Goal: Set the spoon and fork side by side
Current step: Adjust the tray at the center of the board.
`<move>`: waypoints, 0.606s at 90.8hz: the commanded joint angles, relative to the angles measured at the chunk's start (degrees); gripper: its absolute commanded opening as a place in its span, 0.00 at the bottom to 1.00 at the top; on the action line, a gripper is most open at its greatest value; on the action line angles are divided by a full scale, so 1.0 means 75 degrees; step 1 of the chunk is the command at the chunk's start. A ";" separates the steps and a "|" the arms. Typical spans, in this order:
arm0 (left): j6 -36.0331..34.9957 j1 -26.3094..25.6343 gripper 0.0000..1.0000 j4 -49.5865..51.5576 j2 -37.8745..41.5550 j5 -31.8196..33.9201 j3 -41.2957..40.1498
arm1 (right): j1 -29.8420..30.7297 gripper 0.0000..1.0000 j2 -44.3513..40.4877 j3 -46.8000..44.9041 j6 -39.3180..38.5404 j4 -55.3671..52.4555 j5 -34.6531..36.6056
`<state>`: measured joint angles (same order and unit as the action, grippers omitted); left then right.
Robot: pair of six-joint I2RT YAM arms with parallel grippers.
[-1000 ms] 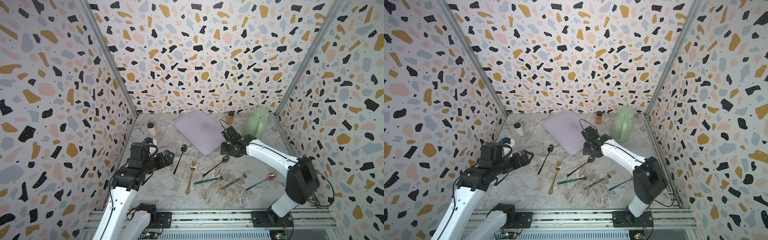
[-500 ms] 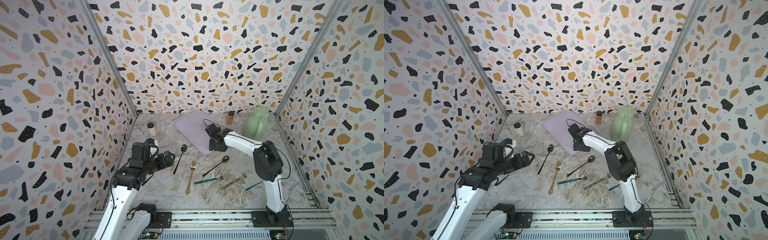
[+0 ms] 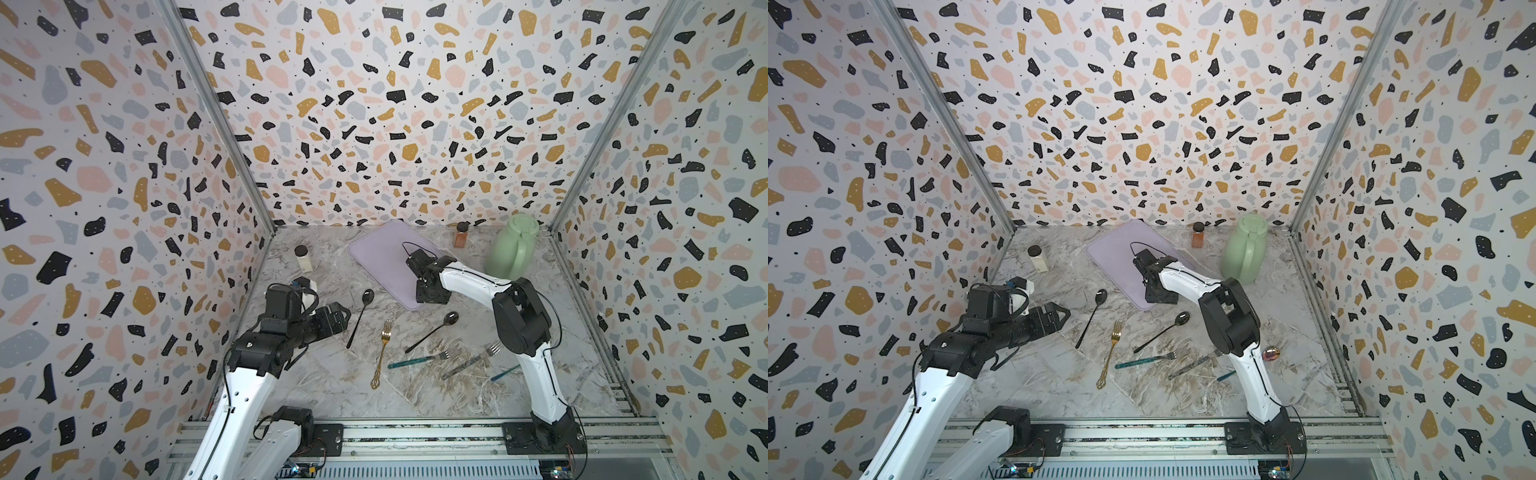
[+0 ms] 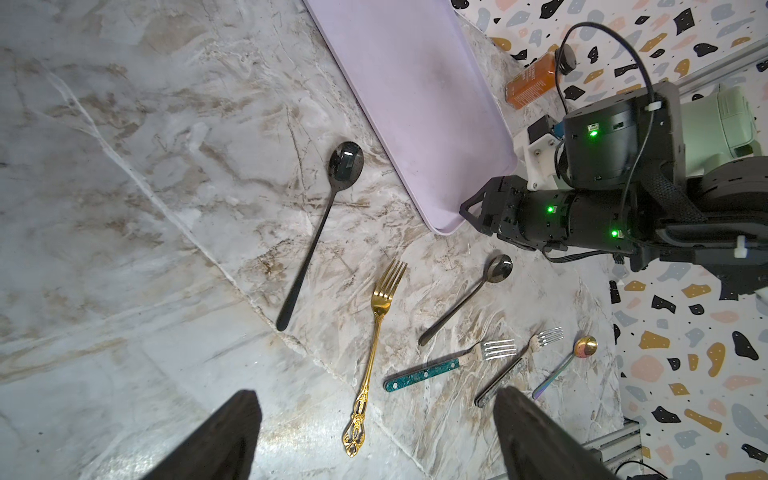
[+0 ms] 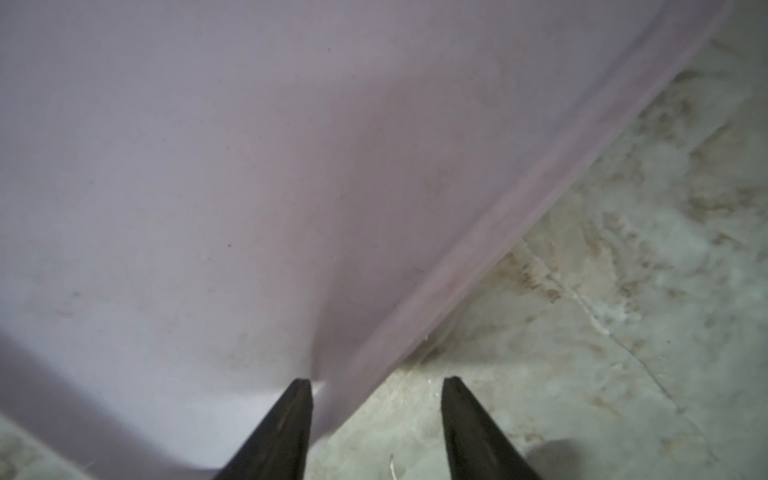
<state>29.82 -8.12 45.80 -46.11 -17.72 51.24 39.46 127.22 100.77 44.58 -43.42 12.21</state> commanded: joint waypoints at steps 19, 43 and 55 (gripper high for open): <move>0.0094 -0.0042 0.90 -0.0084 0.0027 -0.0037 0.0088 | 0.0035 0.35 -0.0317 -0.0254 -0.0332 -0.0372 0.0039; 0.0374 -0.0042 0.89 -0.0164 0.0248 -0.0257 0.0081 | 0.0027 0.32 -0.0820 -0.1066 -0.0644 -0.0203 0.0026; 0.0415 -0.0042 0.89 -0.0225 0.0268 -0.0312 0.0095 | 0.0023 0.31 -0.0782 -0.0991 -0.0745 -0.0247 -0.0088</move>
<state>32.21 -8.12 45.84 -44.64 -18.92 51.24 39.48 123.20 93.56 40.64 -42.24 12.10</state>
